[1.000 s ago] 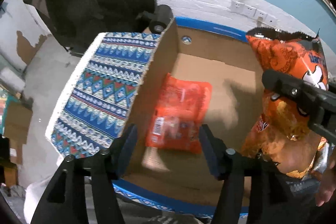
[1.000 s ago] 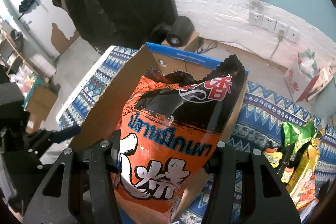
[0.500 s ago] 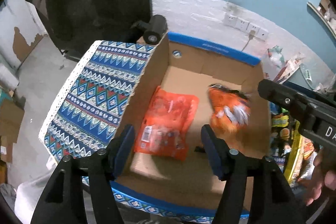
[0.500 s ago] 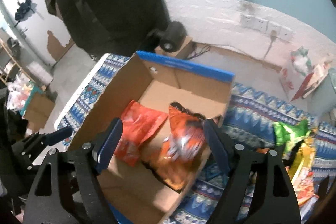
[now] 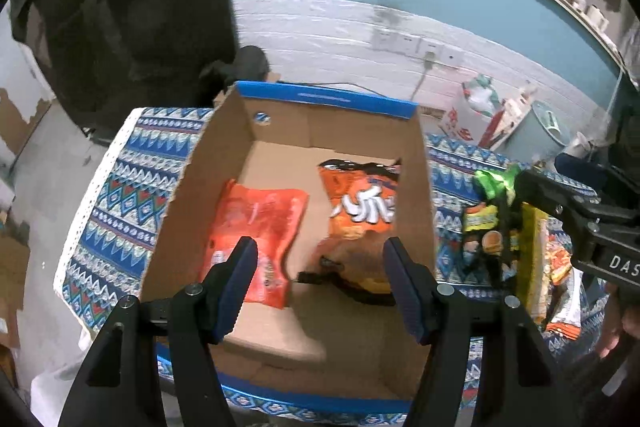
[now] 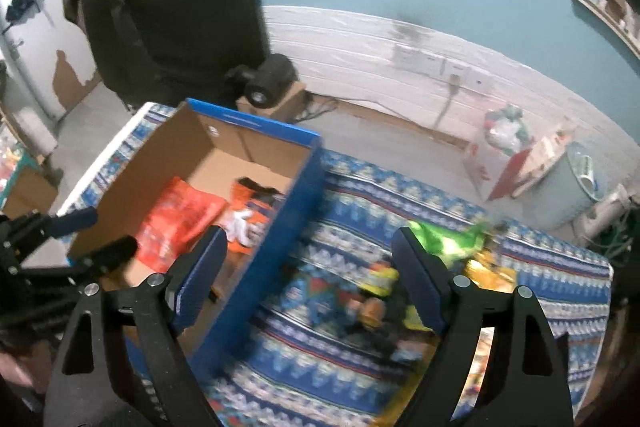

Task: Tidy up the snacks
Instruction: 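Move the right tool back to the pile and grasp the white bag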

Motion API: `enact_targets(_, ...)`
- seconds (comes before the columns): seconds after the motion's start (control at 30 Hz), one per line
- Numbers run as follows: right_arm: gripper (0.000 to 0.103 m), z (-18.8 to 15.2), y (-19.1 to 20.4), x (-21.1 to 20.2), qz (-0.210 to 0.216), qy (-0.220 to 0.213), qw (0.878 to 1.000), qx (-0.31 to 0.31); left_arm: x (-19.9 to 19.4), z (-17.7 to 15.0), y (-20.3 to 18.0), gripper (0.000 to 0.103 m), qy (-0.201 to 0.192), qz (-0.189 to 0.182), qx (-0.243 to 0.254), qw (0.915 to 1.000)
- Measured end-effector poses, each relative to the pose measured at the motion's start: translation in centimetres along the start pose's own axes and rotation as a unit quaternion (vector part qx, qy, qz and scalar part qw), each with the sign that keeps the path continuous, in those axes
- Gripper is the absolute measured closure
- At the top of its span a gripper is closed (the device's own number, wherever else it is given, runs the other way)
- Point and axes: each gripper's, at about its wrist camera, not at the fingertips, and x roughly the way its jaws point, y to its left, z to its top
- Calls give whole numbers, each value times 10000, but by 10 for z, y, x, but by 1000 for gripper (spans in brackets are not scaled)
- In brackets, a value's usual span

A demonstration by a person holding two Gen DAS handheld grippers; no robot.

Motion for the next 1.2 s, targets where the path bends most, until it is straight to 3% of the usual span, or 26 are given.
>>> enact_targets(0.67, 19, -83, -147, -32, -953, 538, 9883, 1067, 2, -16, -103, 23, 164, -218, 1101, 9936)
enact_targets(0.97, 19, -140, -195, -15, -1374, 1148, 9730, 1456, 12, -29, -144, 23, 443, -317, 1485, 9874)
enact_targets(1.2, 19, -174, -214, 1, -1405, 1577, 9632, 1661, 28, -36, -167, 23, 610, -291, 1765, 9820)
